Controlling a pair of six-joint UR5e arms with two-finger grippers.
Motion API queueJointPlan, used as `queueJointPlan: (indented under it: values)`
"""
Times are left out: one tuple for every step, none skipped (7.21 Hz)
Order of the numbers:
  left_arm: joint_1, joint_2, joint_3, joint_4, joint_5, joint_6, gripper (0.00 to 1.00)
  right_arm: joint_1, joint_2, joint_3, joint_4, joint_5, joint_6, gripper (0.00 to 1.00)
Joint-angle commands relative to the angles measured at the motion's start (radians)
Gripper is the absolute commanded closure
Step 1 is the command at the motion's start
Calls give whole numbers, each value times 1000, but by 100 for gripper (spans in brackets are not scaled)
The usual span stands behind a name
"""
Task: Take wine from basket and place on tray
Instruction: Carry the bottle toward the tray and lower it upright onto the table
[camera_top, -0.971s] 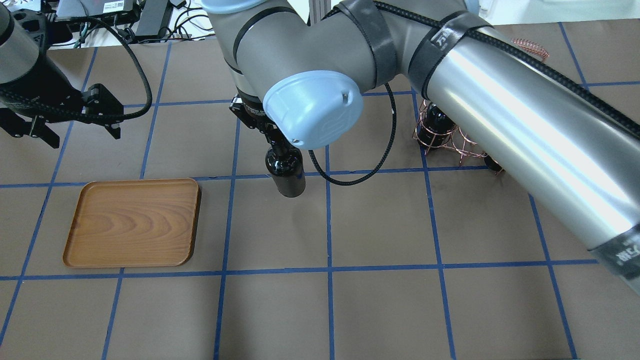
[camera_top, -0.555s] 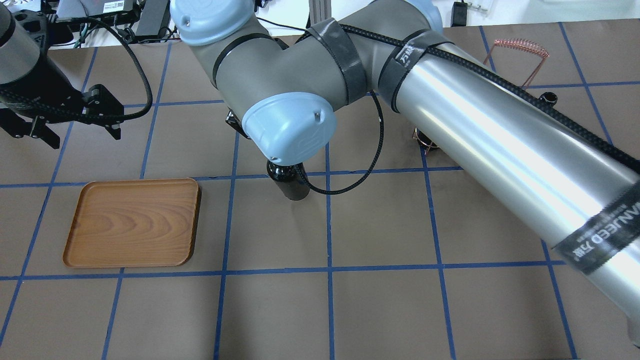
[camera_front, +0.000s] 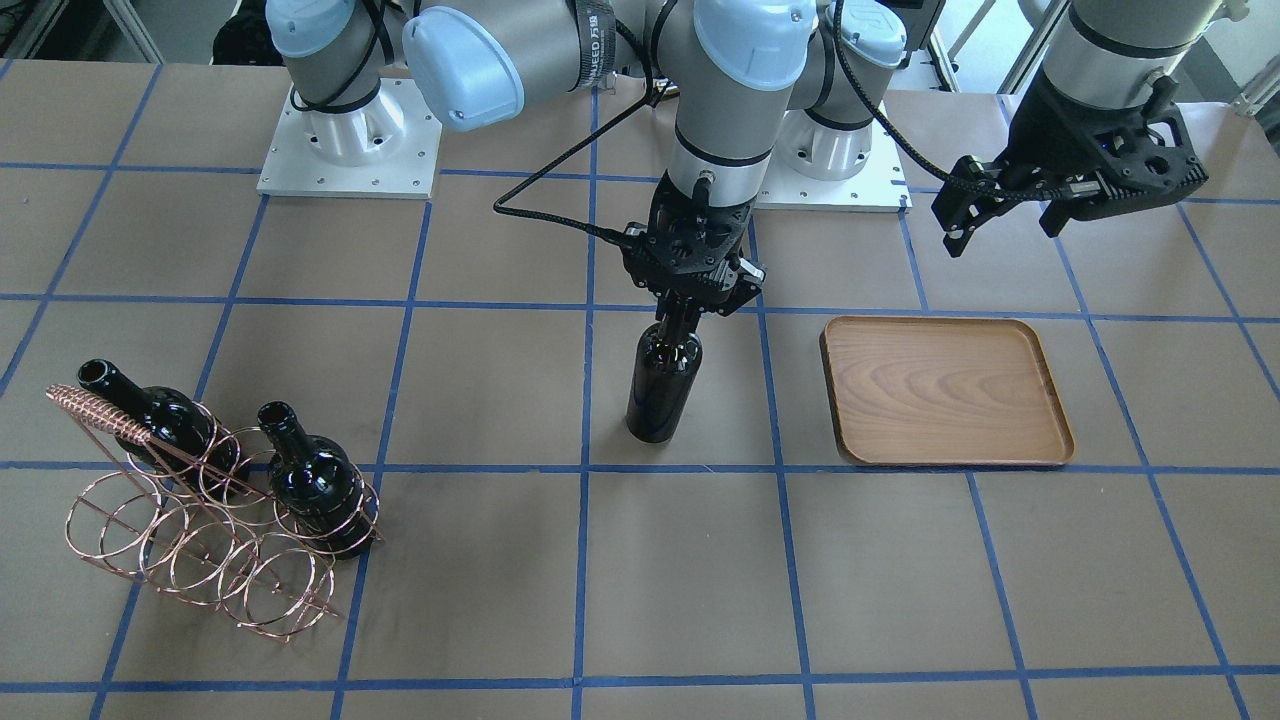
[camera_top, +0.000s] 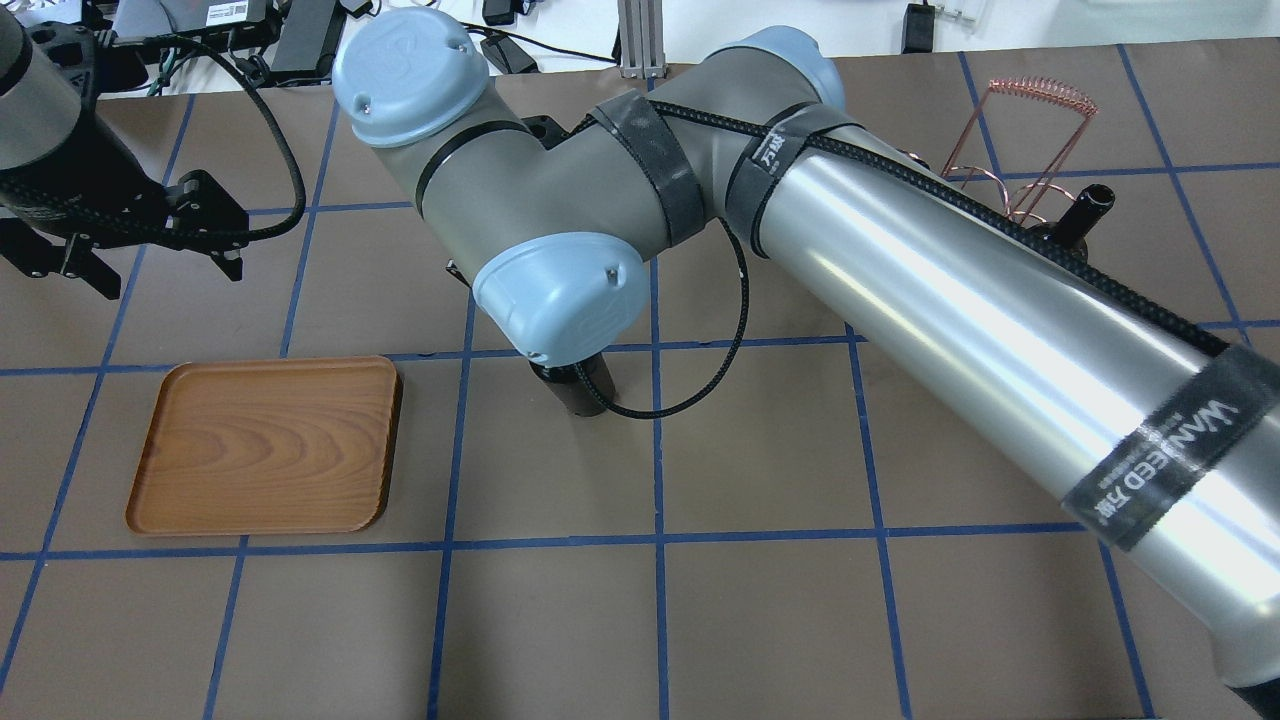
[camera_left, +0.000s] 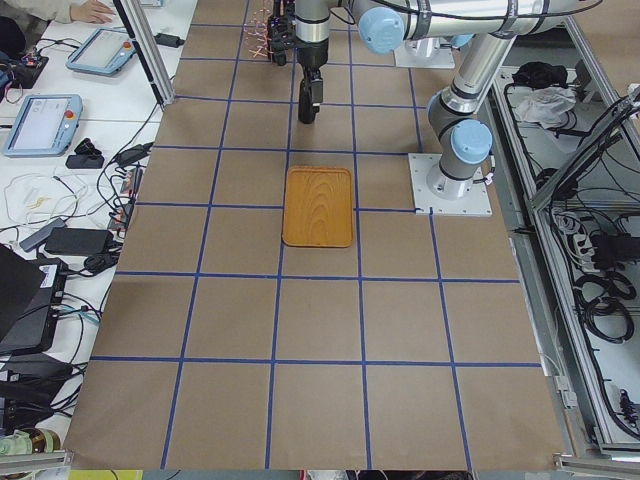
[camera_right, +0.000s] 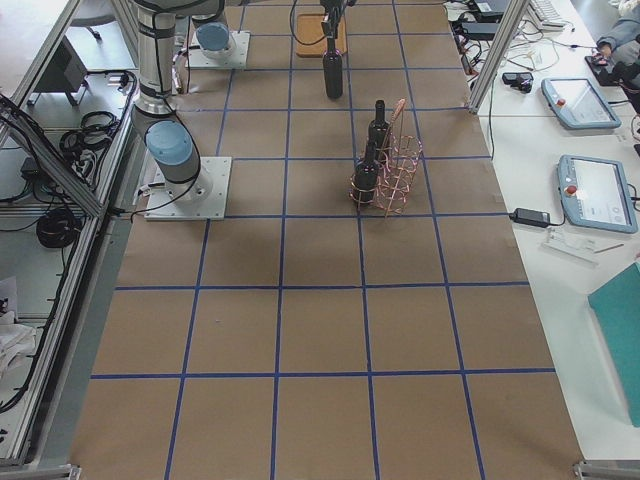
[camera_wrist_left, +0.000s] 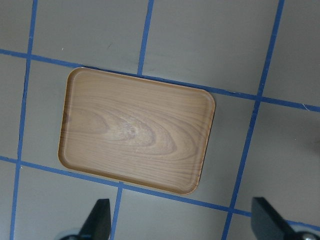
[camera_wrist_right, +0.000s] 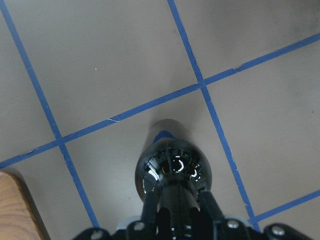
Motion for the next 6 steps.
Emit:
queueJointPlan:
  values:
    - [0, -1, 3, -1, 2, -1, 0, 1, -1, 3, -1, 1, 3, 80]
    - [0, -4, 3, -6, 0, -1, 0, 1, -1, 4, 5, -4, 3, 78]
    - [0, -9, 3, -9, 0, -1, 0, 1, -1, 9, 4, -4, 3, 72]
    - [-2, -12, 3, 2, -9, -1, 0, 1, -1, 9, 5, -4, 3, 68]
    - [-2, -19, 3, 6, -8, -1, 0, 1, -1, 9, 5, -4, 3, 65]
    - [0, -24, 3, 8, -5, -3, 0, 1, -1, 10, 5, -4, 3, 56]
